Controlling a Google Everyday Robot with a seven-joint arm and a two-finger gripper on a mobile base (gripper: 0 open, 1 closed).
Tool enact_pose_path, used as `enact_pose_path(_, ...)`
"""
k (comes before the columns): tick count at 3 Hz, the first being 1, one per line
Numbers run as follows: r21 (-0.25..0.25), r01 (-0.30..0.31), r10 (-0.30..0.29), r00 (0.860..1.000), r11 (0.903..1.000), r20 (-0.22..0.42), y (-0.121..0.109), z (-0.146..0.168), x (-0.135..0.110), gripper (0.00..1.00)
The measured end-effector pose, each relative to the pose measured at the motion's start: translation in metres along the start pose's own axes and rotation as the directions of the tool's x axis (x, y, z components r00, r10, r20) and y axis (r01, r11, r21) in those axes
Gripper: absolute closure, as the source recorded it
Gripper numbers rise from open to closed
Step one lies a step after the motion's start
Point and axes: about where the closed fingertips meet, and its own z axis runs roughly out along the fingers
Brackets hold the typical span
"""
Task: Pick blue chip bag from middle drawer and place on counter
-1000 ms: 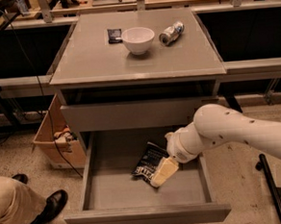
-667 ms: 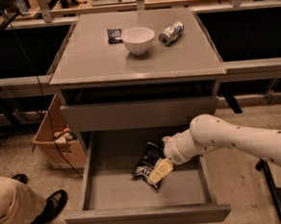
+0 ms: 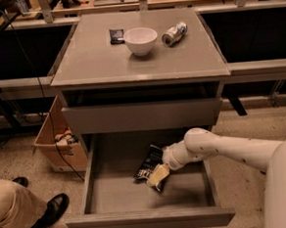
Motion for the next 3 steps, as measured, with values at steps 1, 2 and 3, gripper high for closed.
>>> enact_pose_path(1,0.001,0.004,-0.004,1.0,1.0,0.0,0.001,-0.001,-0.001,0.0)
enact_pose_path(2,0.025,0.009,-0.01,1.0,0.9996,0.014,-0.001,0.01,0.003,0.0)
enact_pose_path(3,0.059,0.013,-0.015,0.999,0.9982,0.029,-0.013,0.025,0.012,0.0)
